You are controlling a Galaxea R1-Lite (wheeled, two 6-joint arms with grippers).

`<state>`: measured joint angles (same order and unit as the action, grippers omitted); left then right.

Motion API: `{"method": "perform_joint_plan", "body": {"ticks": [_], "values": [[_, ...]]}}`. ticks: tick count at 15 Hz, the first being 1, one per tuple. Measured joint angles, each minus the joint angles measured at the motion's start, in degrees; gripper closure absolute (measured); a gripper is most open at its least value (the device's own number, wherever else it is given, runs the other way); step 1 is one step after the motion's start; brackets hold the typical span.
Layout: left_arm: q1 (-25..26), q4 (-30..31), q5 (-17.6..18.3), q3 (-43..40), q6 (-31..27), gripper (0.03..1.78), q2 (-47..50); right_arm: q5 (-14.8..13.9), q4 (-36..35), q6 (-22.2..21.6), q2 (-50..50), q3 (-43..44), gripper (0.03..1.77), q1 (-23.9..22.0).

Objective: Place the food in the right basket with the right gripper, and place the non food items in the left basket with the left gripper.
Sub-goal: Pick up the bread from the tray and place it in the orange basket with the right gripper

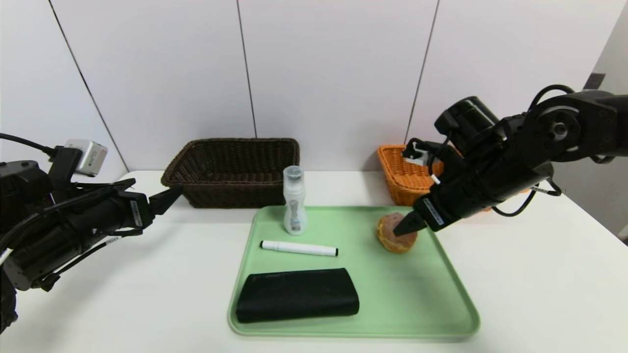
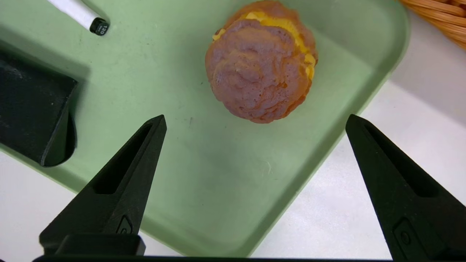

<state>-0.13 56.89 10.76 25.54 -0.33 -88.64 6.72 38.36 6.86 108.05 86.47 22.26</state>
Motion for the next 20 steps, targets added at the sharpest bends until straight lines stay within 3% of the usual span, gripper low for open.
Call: {"method": "perform_joint_plan", "body": {"ticks": [4, 8, 20], "values": [[0.1, 0.3, 0.0, 0.0, 0.0, 0.12, -0.7, 0.3, -4.2, 0.1, 2.8, 0.0, 0.10, -0.4], [0.2, 4.3, 0.0, 0.3, -0.1, 0.12, -2.3, 0.4, -5.3, 0.2, 5.3, -0.1, 0.10, -0.5], [0.7, 4.9, 0.1, 0.6, -0.2, 0.12, -3.6, 1.2, -10.1, 1.5, 8.2, -1.8, 0.09, -0.3]]}}
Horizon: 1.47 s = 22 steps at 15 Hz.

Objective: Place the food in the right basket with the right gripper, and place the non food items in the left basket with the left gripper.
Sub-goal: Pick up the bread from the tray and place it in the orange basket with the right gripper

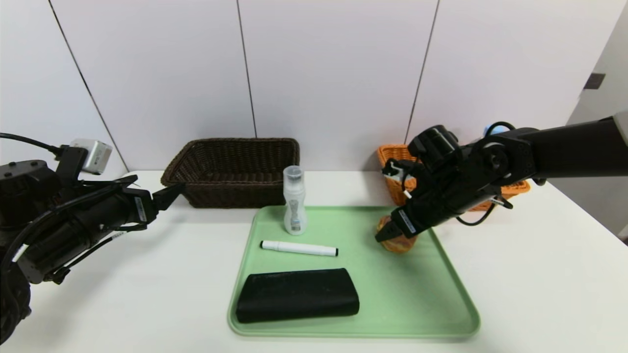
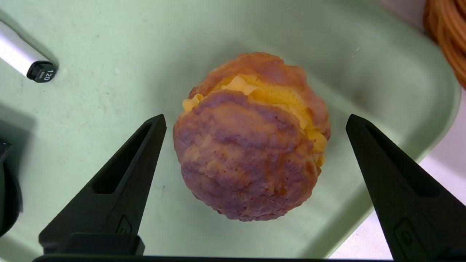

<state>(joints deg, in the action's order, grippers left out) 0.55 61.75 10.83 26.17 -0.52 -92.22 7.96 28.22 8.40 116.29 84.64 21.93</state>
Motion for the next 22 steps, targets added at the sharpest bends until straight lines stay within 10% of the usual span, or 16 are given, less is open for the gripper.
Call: {"method": "perform_joint_plan", "body": {"ticks": [9, 22], "values": [[0.2, 0.0, 0.1, 0.8, -0.1, 0.12, 0.0, -0.4, -0.1, 0.7, 0.1, -0.7, 0.92, 0.0], [0.4, -0.1, 0.2, 0.3, -0.2, 0.12, -0.1, 3.4, -1.6, 7.8, -15.8, -1.7, 0.96, -0.3]]}}
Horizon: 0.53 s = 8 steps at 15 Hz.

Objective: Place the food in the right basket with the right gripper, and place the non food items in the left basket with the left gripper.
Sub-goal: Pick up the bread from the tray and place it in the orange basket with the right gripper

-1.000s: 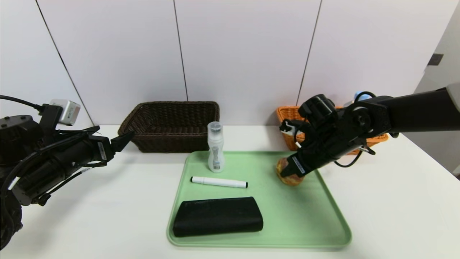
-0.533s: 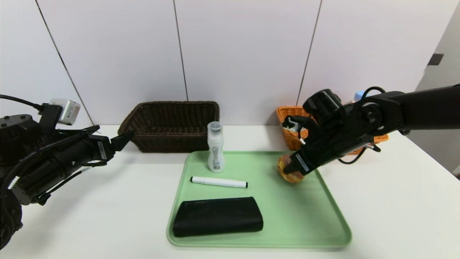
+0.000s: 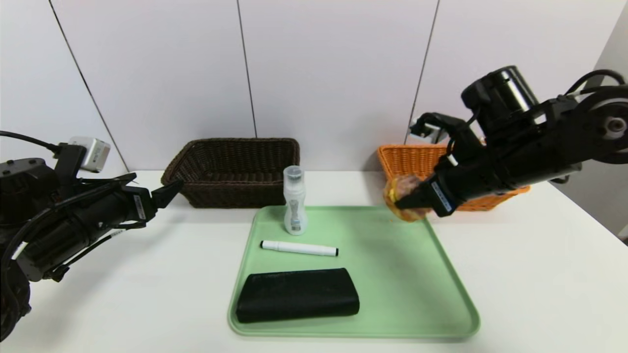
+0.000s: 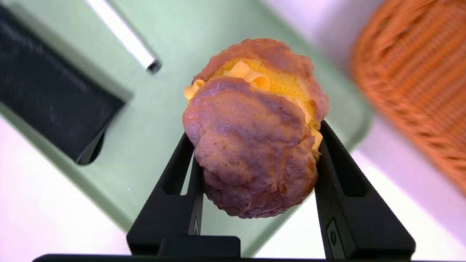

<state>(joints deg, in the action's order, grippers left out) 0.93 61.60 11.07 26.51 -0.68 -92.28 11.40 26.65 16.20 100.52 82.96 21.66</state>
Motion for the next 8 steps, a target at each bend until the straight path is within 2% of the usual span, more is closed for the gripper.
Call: {"method": "perform_joint_plan", "body": {"ticks": [4, 8], "values": [[0.0, 0.1, 0.0, 0.0, -0.1, 0.12, 0.1, 0.1, -6.0, -0.1, -0.2, 5.7, 0.96, -6.0], [0.0, 0.0, 0.0, -0.1, -0.1, 0.12, 0.1, -0.3, -6.3, -0.4, 4.7, 14.8, 0.96, -10.3]]}}
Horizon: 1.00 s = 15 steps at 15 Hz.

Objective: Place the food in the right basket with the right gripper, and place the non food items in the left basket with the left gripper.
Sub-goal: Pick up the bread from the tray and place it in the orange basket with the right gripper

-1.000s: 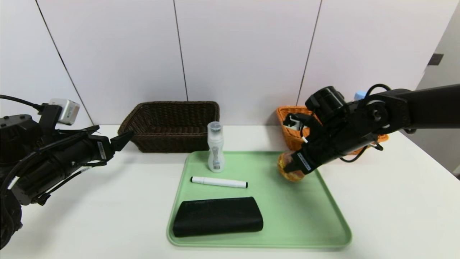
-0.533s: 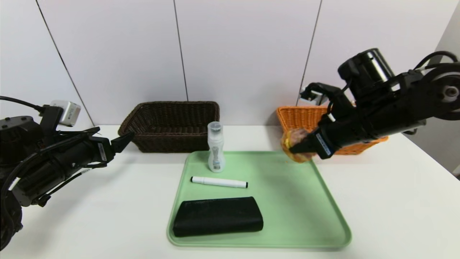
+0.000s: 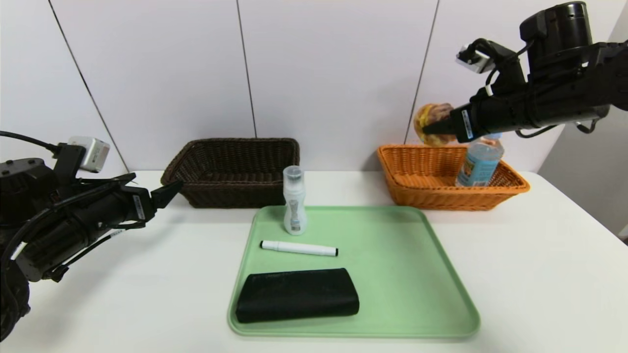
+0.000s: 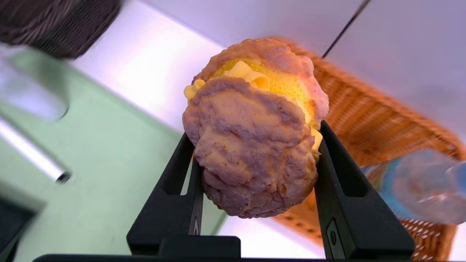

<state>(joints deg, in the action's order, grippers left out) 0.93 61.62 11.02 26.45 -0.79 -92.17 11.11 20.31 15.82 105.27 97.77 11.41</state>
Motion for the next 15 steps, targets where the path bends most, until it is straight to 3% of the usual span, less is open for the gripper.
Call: {"method": "perform_joint_plan", "body": {"ticks": [5, 8, 11, 15], "values": [[0.0, 0.0, 0.1, 0.1, -0.1, 0.12, 0.0, -2.8, 0.7, 0.2, 9.5, 7.8, 0.96, -1.1], [0.0, 0.0, 0.1, 0.3, -0.1, 0.12, -0.2, -4.1, 0.9, 0.3, 13.7, 8.5, 0.96, -1.5], [0.0, 0.0, 0.1, 0.3, -0.1, 0.12, -0.4, -7.7, 0.9, 0.3, 16.7, 8.4, 0.96, -1.6], [0.0, 0.0, 0.0, 0.2, 0.0, 0.12, -0.5, -10.1, 0.7, 1.9, 19.5, 8.3, 0.96, -1.6]]}}
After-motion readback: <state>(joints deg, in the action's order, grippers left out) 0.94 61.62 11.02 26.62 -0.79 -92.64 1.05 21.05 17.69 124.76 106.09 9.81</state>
